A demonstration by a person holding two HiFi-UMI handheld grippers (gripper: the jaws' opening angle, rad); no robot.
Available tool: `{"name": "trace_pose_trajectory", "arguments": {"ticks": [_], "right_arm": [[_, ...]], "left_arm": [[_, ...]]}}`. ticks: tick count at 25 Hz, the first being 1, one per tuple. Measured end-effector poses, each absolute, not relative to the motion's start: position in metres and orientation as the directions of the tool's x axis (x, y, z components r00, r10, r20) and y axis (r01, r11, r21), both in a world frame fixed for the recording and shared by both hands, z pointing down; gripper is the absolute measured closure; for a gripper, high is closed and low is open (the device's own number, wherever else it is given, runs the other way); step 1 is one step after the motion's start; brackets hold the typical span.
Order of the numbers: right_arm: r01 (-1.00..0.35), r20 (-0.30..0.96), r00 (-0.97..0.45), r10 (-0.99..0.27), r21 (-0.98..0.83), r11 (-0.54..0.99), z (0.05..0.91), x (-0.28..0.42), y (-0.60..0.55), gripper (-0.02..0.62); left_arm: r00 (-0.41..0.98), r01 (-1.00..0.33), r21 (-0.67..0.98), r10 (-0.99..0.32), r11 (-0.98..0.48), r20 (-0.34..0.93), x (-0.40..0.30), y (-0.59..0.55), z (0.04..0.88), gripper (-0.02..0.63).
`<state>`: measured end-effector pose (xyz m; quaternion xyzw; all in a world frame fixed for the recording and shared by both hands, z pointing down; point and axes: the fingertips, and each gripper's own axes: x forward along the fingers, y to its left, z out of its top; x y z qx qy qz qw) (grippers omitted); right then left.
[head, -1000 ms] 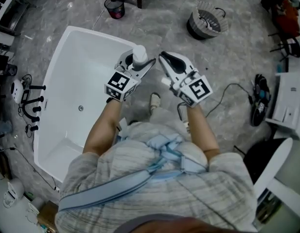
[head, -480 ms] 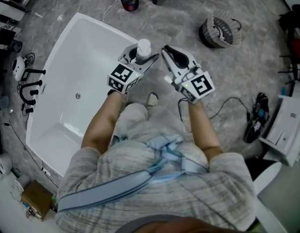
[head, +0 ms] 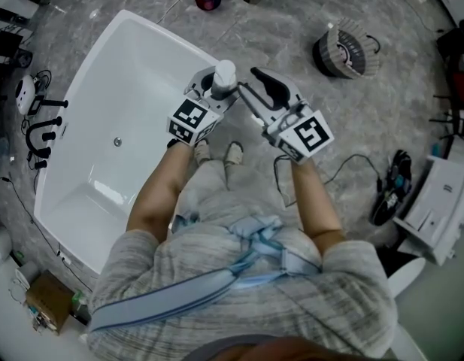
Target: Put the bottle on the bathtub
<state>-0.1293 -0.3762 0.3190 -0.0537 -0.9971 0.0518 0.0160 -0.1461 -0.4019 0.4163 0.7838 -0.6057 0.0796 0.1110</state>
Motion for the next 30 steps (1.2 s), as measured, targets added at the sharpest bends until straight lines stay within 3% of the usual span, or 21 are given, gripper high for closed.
{"name": "trace_pose_trajectory", "arguments": {"ticks": [10, 18, 30], "right_arm": [[0.177, 0.155, -0.97, 0.186, -0.072, 0.982, 0.355, -0.189, -0.359, 0.451], [0.15, 0.205, -0.966, 0.158, -0.055, 0.987, 0.385, -0.224, -0.375, 0.451], [0.215, 0.261, -0.938, 0.229, -0.081, 0.973, 0.421, -0.249, -0.381, 0.476]], "left_arm": [[0.25, -0.968, 0.04, -0.923, -0.25, 0.293, -0.176, -0.405, 0.442, 0.374], [0.26, -0.965, 0.05, -0.913, -0.257, 0.316, -0.196, -0.408, 0.47, 0.374], [0.315, -0.947, 0.052, -0.88, -0.318, 0.354, -0.21, -0.424, 0.51, 0.374]]}}
